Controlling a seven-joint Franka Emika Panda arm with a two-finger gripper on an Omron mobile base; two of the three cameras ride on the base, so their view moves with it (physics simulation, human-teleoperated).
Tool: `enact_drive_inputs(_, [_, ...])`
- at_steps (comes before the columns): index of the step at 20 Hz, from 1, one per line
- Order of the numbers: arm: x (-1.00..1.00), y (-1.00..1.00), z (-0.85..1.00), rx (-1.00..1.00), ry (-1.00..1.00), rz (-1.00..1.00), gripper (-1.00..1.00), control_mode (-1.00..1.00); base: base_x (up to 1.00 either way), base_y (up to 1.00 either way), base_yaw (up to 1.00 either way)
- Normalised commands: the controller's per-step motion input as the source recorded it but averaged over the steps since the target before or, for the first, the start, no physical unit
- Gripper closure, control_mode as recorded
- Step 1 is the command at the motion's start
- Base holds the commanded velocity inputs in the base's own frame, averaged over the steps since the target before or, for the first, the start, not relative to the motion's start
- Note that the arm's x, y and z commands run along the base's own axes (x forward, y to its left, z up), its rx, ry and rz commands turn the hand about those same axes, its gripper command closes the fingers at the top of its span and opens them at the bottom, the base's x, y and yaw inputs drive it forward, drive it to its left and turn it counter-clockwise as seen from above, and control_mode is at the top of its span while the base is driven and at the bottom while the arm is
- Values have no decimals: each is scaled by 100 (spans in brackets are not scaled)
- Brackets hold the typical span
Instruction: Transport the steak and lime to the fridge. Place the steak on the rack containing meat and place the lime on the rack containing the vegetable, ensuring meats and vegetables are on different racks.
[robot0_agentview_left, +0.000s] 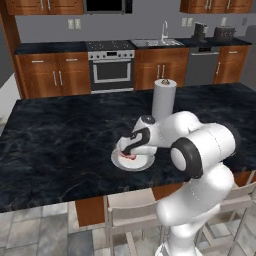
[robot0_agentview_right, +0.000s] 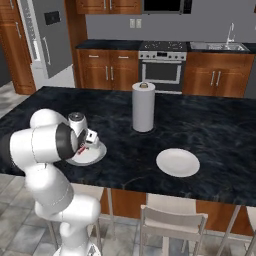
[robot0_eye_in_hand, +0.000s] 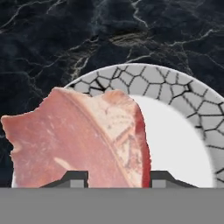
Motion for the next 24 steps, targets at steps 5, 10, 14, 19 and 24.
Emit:
enact_drive_inputs(5, [-38, -6, 36, 6, -20, -7, 100, -100, 0, 0, 0])
enact_drive_inputs(10, [-35, -9, 91, 4, 3, -15, 100, -100, 0, 0, 0])
enact_drive_inputs(14, [-12, 0, 100, 0, 17, -18, 100, -100, 0, 0, 0])
enact_drive_inputs(19, [-6, 0, 100, 0, 25, -20, 100, -100, 0, 0, 0])
enact_drive_inputs(24, [-1, -1, 100, 0, 26, -24, 100, -100, 0, 0, 0])
